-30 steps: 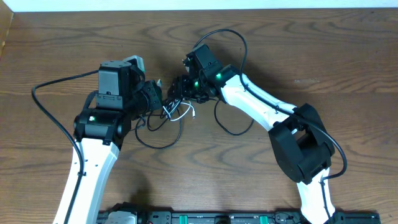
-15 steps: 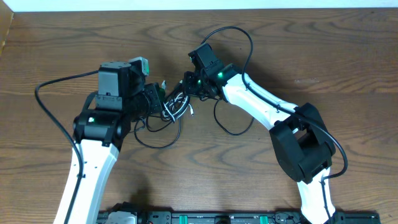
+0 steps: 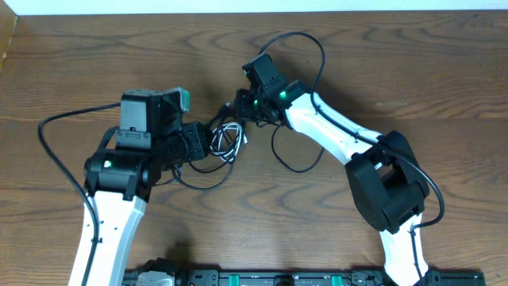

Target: Untangle cables

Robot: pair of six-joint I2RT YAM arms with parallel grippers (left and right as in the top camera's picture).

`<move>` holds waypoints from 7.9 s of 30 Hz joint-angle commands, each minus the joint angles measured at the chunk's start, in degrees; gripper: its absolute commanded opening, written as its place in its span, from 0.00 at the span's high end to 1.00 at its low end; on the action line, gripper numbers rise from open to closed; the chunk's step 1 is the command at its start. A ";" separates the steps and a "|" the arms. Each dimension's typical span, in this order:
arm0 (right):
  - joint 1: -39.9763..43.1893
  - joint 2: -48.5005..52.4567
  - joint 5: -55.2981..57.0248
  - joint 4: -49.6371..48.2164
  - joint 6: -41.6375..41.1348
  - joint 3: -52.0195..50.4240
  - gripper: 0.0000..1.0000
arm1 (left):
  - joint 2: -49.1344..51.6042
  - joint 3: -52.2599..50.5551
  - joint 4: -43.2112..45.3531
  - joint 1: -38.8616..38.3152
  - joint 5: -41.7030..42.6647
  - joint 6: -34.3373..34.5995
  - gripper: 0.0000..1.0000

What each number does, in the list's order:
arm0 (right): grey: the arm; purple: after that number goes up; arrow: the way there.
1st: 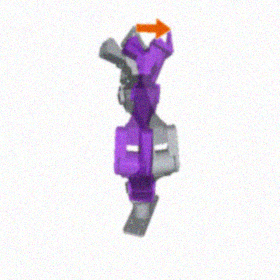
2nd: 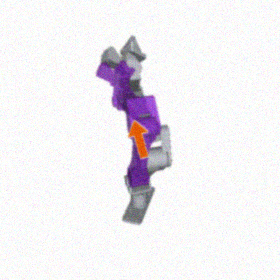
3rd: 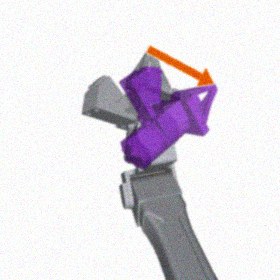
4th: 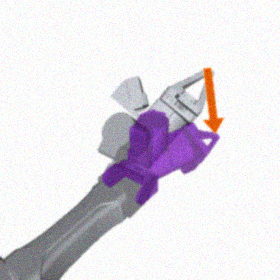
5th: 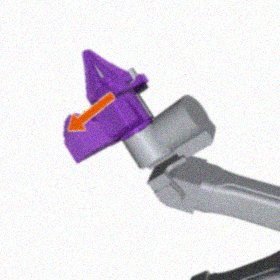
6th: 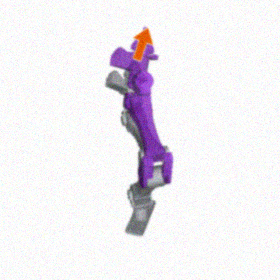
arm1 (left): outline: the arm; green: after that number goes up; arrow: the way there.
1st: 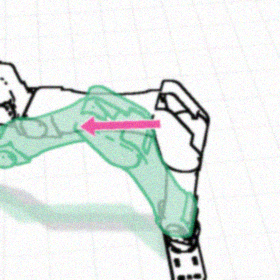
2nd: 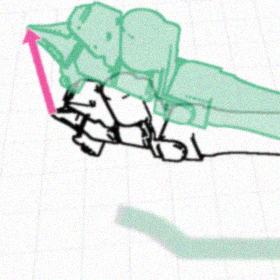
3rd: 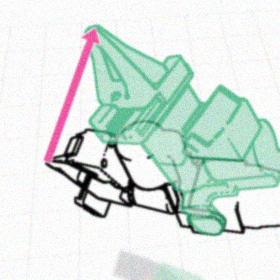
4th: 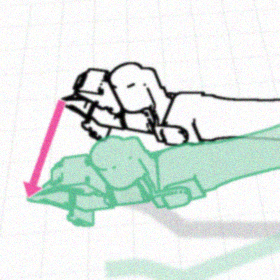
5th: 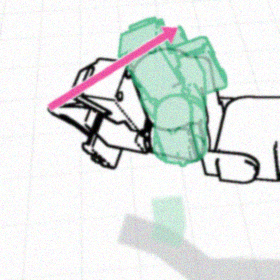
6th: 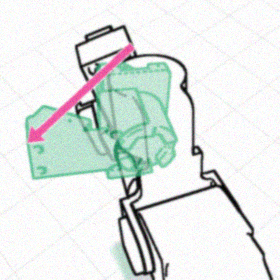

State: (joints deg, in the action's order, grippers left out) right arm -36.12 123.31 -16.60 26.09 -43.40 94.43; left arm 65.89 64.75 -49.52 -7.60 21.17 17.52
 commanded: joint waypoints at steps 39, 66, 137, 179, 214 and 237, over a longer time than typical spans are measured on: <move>14.82 -2.32 -23.71 8.11 24.15 3.32 0.46 | 29.59 -0.79 14.97 0.76 -5.29 8.94 0.70; -4.26 7.08 22.45 29.49 16.04 11.10 0.82 | 29.59 -0.79 15.76 7.85 -20.55 14.49 0.70; -6.36 2.47 18.12 13.70 57.96 6.25 0.99 | 29.59 -0.79 15.74 7.85 -20.52 14.51 0.70; 13.97 -20.65 -31.58 13.53 30.18 6.16 0.99 | 29.59 -0.79 19.87 7.82 51.23 -30.69 0.53; 16.70 -20.65 -42.05 19.98 34.29 3.89 0.99 | 29.59 -0.79 43.47 -5.18 29.42 20.96 0.32; 16.96 -20.65 -33.24 24.35 38.27 3.89 0.99 | 29.59 -0.79 48.46 0.76 30.93 18.91 0.31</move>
State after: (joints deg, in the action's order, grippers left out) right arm -19.33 103.63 -52.66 49.12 -7.46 98.48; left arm 95.48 64.05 -1.13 -9.72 51.31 33.82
